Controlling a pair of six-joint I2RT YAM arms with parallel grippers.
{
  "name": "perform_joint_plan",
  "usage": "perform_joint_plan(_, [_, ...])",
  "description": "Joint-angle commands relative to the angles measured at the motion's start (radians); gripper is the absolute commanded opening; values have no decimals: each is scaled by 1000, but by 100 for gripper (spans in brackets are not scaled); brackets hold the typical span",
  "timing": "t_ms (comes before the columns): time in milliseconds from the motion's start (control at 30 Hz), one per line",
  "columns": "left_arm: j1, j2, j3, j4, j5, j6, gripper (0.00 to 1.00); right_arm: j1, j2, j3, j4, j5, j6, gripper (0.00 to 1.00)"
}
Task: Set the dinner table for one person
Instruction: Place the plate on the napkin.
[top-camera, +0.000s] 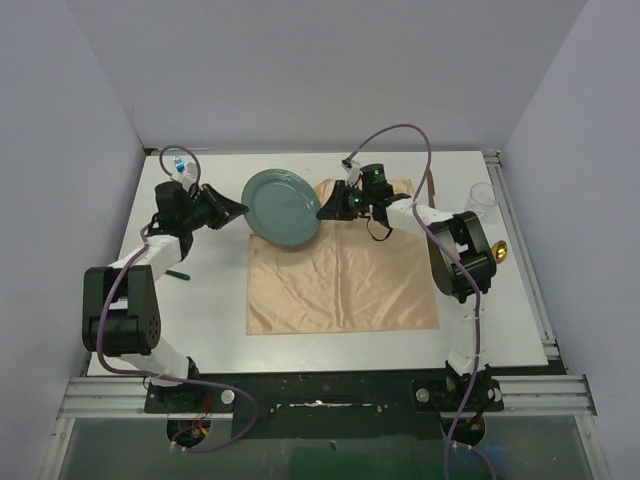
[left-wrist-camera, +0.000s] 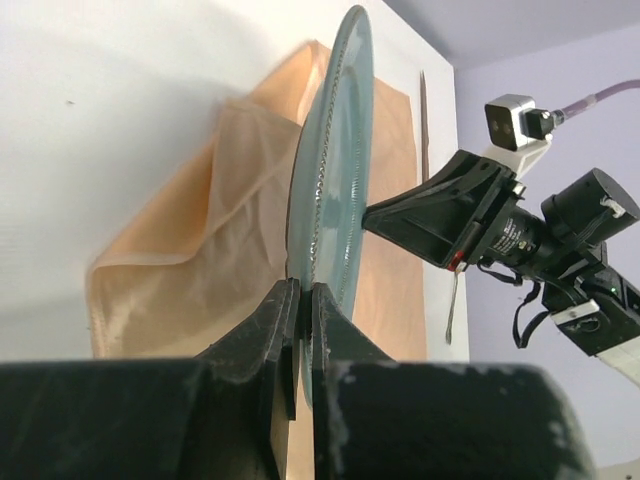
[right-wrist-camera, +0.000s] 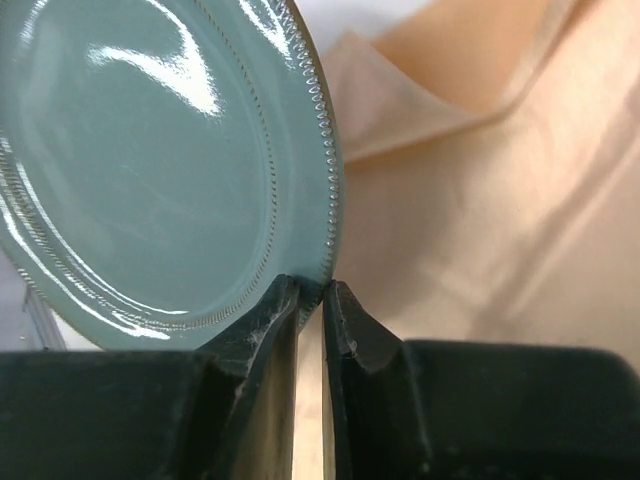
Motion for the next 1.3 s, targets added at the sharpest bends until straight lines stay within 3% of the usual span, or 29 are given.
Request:
perform_joint_plan(0, [-138, -55, -3, 24, 113, 26, 0, 131, -181, -65, 81, -59, -67, 0])
perform_joint_plan(400, [-223, 2, -107, 59, 92, 44, 0, 158, -366, -302, 29, 102, -112, 0])
perform_joint_plan(700, [-224, 36, -129, 95, 94, 30, 0, 170, -368, -261, -113, 204, -157, 0])
perform_joint_plan(900, [-212, 42, -114, -27, 44, 111, 0, 167, -345, -265, -243, 300, -220, 0])
perform_joint_plan(1033, [-197, 63, -83, -138, -46, 182, 0, 121, -362, -358, -192, 320, -198, 0])
perform_joint_plan(1267, [-166, 145, -68, -161, -68, 213, 0, -32, -399, -559, 31, 171, -98, 0])
